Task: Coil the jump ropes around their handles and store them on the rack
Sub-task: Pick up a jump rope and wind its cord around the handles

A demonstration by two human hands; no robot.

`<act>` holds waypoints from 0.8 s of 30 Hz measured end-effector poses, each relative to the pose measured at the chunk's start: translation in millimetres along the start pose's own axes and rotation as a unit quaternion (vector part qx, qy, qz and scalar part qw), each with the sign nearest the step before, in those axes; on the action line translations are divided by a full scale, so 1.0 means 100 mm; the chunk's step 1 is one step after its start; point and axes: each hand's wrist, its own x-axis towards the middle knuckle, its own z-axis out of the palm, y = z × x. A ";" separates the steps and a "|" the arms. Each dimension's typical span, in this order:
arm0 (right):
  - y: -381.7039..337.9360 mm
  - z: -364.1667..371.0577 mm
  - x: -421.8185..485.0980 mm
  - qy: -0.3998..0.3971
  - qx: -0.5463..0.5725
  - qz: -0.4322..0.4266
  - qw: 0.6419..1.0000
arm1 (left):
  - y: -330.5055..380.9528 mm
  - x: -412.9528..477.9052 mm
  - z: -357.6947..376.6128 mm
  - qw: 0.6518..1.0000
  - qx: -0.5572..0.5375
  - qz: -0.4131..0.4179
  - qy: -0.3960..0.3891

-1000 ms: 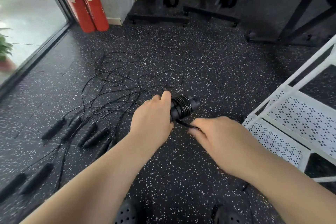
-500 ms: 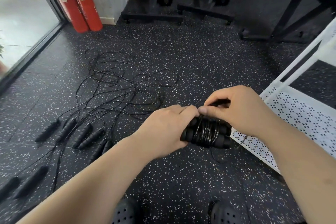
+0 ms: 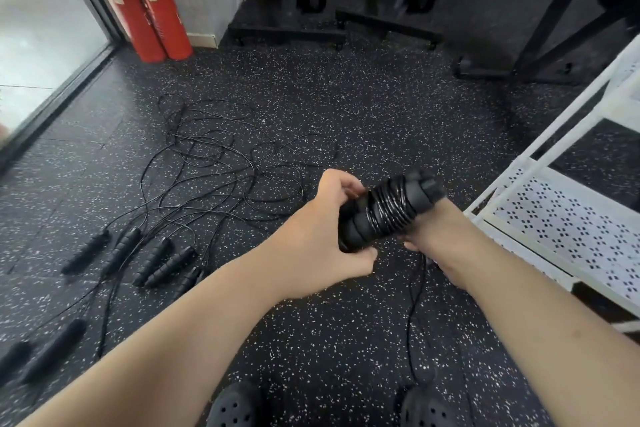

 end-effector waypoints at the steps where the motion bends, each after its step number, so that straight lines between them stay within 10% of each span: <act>1: 0.01 0.03 0.02 0.013 -0.011 0.011 1.000 | -0.01 0.01 0.00 1.000 -0.007 -0.011 -0.007; 12: -0.11 0.28 -0.32 -0.078 -0.313 -0.144 0.936 | -0.29 0.12 -0.17 0.974 0.110 -0.109 0.165; 24: -0.28 -0.15 -0.31 0.078 -0.393 -0.273 0.874 | -0.26 0.09 -0.04 0.958 0.286 -0.010 -0.002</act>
